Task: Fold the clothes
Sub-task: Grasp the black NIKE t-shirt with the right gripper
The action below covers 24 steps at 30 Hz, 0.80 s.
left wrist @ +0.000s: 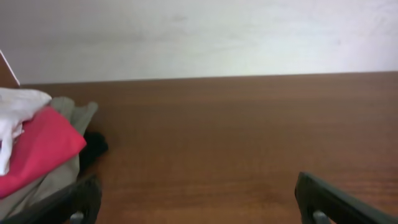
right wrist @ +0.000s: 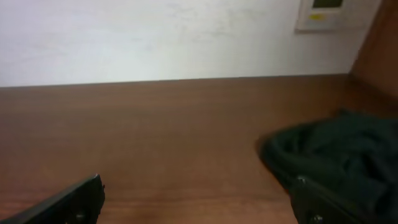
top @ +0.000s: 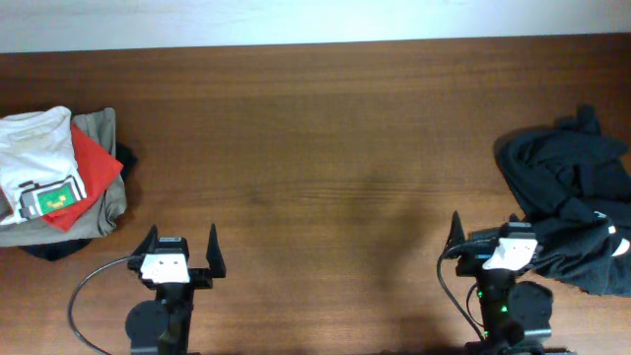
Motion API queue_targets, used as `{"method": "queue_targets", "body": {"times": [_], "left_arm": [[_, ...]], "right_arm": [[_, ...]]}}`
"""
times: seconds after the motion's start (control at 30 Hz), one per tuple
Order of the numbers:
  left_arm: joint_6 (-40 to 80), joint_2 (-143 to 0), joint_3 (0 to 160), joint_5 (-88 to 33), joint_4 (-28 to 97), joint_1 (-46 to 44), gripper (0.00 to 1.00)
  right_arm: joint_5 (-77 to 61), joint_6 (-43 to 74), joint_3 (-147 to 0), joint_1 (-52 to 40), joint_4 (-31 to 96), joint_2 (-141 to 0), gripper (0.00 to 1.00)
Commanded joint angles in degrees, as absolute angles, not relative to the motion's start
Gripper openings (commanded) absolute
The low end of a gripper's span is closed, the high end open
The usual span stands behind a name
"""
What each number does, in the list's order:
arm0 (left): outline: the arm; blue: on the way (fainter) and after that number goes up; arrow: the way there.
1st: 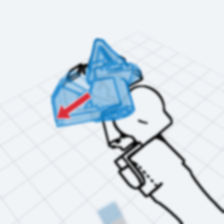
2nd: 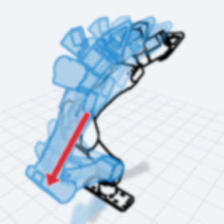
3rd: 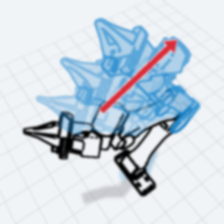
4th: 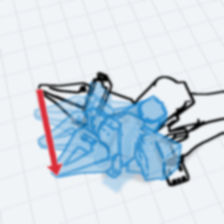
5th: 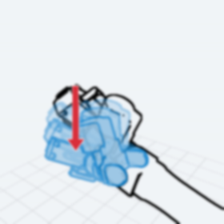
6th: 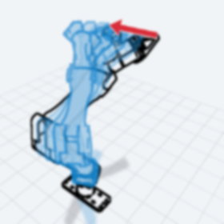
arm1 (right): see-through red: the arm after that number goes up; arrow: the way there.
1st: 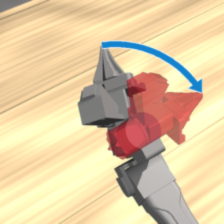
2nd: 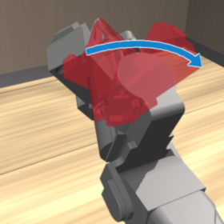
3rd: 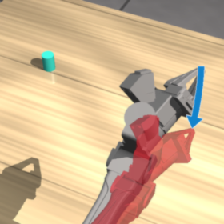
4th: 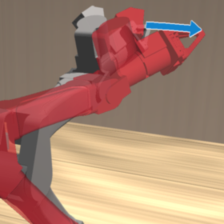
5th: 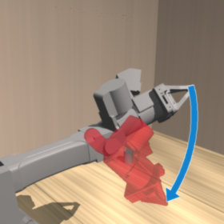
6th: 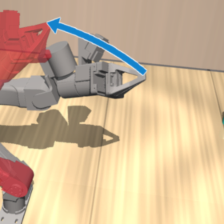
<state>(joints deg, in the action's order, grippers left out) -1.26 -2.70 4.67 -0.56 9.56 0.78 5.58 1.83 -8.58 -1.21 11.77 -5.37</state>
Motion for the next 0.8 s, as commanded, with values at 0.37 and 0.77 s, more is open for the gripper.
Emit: {"method": "queue_targets", "body": {"times": [0.37,0.77], "left_arm": [[-0.7,-46.3,33.7,-0.7,20.6,0.9,0.99],[-0.9,-48.1,33.7,-0.6,17.8,0.9,0.99]], "right_arm": [[16.7,20.4,-40.1,8.4,39.7,-66.5,0.99],[-7.0,16.3,-39.8,19.8,37.0,-89.7,0.04]]}}
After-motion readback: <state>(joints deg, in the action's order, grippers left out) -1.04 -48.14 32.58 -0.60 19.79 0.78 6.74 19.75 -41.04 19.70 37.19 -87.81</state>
